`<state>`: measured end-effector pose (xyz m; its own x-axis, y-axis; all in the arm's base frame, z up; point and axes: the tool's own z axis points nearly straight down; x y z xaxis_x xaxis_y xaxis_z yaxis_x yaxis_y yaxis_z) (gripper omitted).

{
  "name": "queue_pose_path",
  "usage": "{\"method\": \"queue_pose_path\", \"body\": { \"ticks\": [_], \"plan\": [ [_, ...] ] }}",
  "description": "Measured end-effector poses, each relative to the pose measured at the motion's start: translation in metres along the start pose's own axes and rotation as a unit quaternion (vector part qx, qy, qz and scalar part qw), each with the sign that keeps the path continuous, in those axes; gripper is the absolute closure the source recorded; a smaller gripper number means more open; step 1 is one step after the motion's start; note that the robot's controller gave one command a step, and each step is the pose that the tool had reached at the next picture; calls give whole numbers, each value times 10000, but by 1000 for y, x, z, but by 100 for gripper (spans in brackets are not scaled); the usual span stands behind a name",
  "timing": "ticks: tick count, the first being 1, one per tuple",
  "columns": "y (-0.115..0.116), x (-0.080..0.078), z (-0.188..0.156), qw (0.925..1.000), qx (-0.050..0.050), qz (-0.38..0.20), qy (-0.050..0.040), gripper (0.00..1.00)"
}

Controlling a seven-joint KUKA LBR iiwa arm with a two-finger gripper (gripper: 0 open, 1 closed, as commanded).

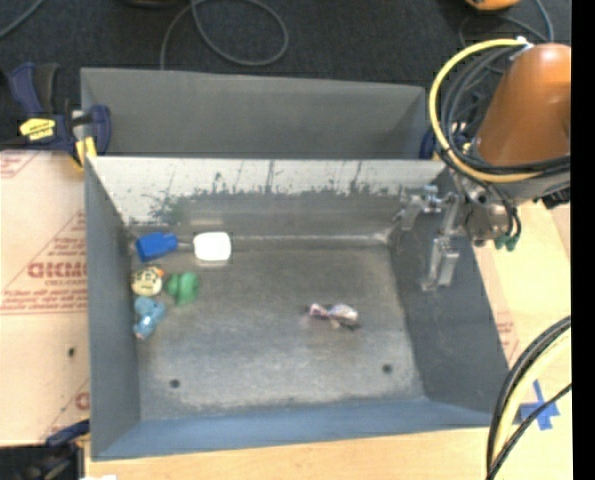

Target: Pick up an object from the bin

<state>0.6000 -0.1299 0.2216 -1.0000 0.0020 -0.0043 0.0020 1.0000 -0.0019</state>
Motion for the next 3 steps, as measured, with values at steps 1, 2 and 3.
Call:
{"method": "queue_pose_path", "body": {
  "ticks": [1, 2, 3],
  "plan": [
    [24, 12, 39, 9997, 12, -224, -27, 0],
    [53, 26, 88, 9999, -4, 157, -15, 0],
    [66, 28, 108, 9966, -5, 826, -9, 0]
  ]
}}
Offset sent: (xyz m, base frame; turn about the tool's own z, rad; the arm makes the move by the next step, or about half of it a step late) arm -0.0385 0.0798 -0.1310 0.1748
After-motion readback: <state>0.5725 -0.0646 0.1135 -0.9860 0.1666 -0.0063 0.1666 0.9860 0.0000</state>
